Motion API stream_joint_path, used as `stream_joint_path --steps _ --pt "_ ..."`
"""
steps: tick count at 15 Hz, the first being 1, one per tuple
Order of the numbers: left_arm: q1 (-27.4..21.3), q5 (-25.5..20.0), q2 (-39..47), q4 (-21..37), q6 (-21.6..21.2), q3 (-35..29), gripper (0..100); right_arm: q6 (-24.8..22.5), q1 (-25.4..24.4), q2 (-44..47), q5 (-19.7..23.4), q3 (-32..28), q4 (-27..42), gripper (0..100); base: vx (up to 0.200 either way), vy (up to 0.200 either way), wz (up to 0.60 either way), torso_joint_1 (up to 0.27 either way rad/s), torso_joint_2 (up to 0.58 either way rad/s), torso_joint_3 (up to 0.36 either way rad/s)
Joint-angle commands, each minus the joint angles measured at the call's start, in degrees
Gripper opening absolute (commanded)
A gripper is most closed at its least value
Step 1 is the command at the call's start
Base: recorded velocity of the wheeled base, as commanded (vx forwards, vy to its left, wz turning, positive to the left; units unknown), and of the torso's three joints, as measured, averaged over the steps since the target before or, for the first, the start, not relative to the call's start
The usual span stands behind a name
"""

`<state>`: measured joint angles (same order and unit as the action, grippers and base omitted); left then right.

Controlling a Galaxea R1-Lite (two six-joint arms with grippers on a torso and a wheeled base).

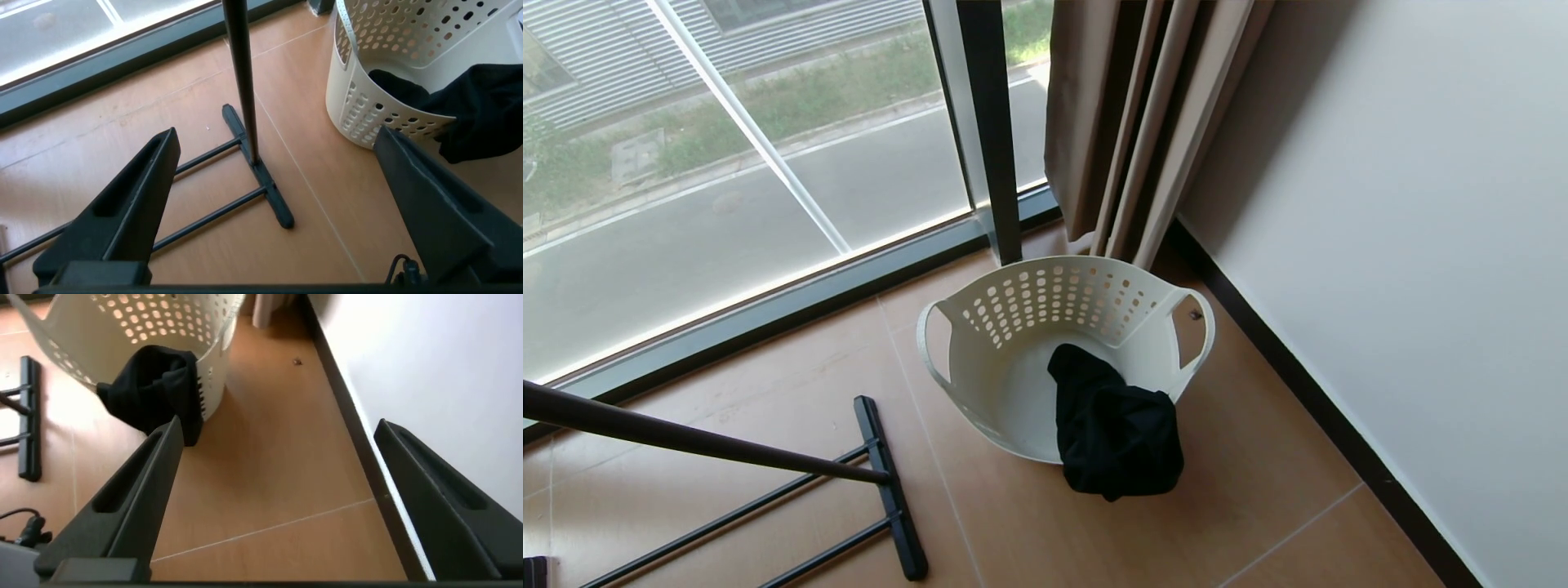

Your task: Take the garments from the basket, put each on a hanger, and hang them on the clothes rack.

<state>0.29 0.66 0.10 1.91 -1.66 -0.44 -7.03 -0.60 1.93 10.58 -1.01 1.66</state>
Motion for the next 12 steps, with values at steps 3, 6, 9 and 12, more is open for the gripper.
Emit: stream_joint_path --steps 3,6,9,12 --pt "-0.03 0.04 -0.01 0.02 -0.1 0.0 100 -0.61 -7.66 13.19 2.51 -3.65 -2.27 100 0.0 0.0 0.0 0.0 0.0 0.0" --pt "-0.03 0.04 -0.01 -0.16 -0.01 0.0 100 -0.79 -15.05 38.5 2.51 -5.84 -15.72 100 0.0 0.0 0.0 0.0 0.0 0.0" --pt "0.06 0.04 -0.01 -0.16 -0.01 0.0 100 -5.97 -15.66 53.88 2.78 -12.0 -19.94 100 0.0 0.0 0.0 0.0 0.0 0.0" --pt "-0.03 0.04 -0.01 -0.16 -0.01 0.0 100 -9.75 -17.42 68.91 3.57 -15.42 -27.41 100 0.0 0.0 0.0 0.0 0.0 0.0"
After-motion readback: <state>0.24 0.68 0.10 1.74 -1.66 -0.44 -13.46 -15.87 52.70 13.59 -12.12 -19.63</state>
